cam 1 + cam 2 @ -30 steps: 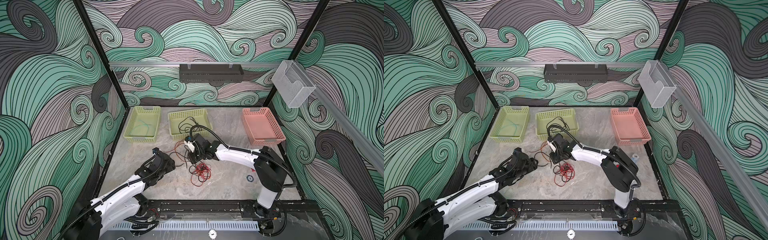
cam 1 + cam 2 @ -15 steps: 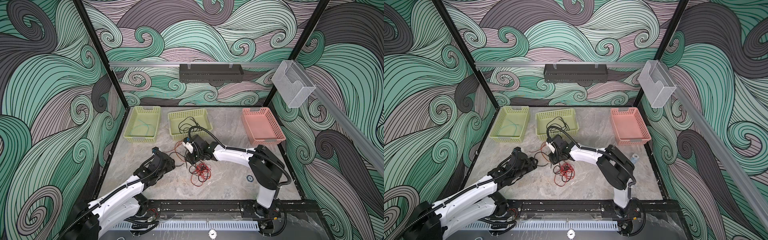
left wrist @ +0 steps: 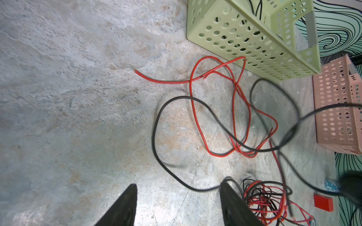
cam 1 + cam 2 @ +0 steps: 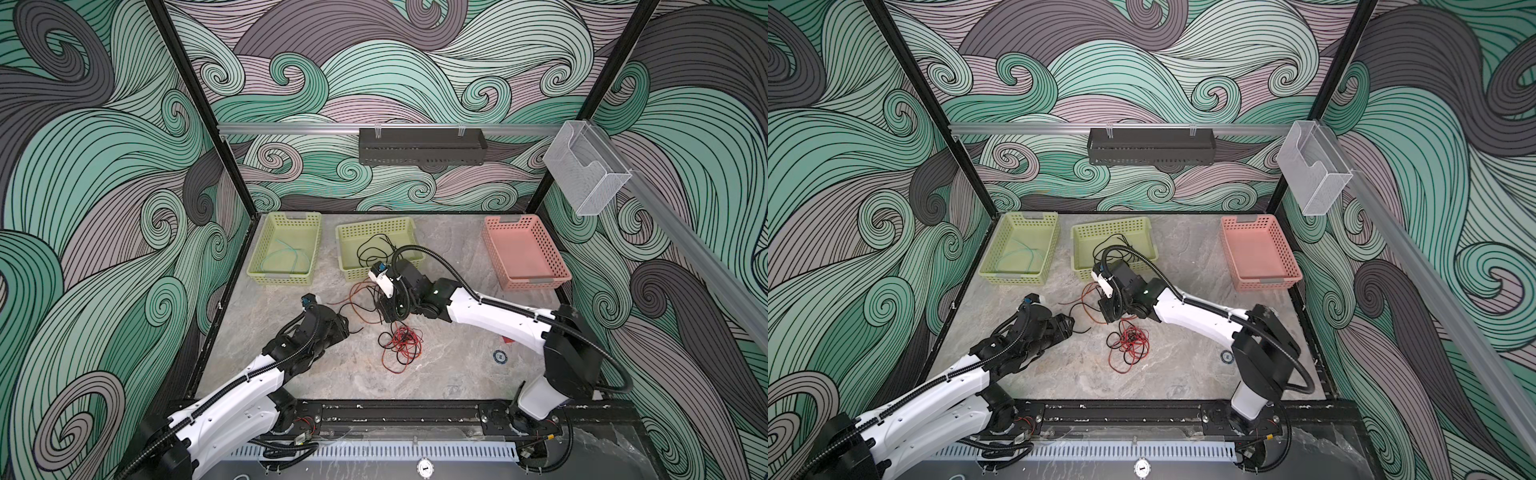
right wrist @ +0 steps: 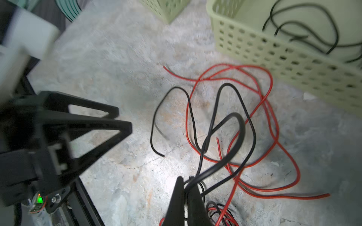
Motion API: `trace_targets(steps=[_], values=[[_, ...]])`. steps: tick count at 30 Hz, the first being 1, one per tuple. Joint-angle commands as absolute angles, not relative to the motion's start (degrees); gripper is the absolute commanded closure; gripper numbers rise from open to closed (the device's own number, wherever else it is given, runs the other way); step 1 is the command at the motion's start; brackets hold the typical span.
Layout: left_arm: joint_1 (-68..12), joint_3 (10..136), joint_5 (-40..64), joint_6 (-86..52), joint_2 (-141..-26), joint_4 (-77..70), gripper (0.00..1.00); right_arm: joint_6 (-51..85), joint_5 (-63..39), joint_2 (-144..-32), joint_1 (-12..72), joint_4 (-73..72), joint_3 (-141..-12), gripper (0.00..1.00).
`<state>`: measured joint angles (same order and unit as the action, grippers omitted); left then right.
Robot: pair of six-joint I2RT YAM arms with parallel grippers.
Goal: Untangle and sort cables by color
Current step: Pick up the cable, then place the cable in the container.
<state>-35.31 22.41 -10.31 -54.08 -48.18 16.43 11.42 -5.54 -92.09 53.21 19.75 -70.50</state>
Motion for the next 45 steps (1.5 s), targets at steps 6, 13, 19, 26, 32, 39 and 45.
trace_targets(steps=[6, 13, 19, 26, 32, 39, 45], values=[[-35.44, 26.01, -11.16, -52.17, -48.93, 17.75, 0.35, 6.41, -0.38, -82.38, 55.11, 22.17, -77.89, 1.00], [-35.49, 27.03, -9.84, -51.32, -48.52, 17.04, 0.34, 2.53, -0.16, -78.05, 55.24, 22.77, -83.37, 1.00], [-35.45, 28.76, -8.95, -49.84, -47.50, 17.43, 0.34, -0.96, 3.17, -79.16, 55.11, 22.66, -84.95, 1.00], [-35.44, 27.58, -9.39, -51.06, -46.03, 20.26, 0.34, -2.12, 2.15, -83.40, 53.71, 21.14, -88.35, 1.00], [-35.49, 24.35, -10.49, -54.06, -42.60, 19.29, 0.34, -1.51, 1.09, -85.82, 52.19, 20.76, -88.89, 1.00], [-35.50, 23.92, -13.79, -54.39, -40.66, 20.57, 0.34, 2.94, -3.41, -90.33, 43.80, 17.98, -91.13, 1.00], [-35.47, 24.17, -13.81, -55.09, -40.17, 22.02, 0.34, 4.47, -3.74, -99.65, 38.17, 16.63, -98.36, 1.00]])
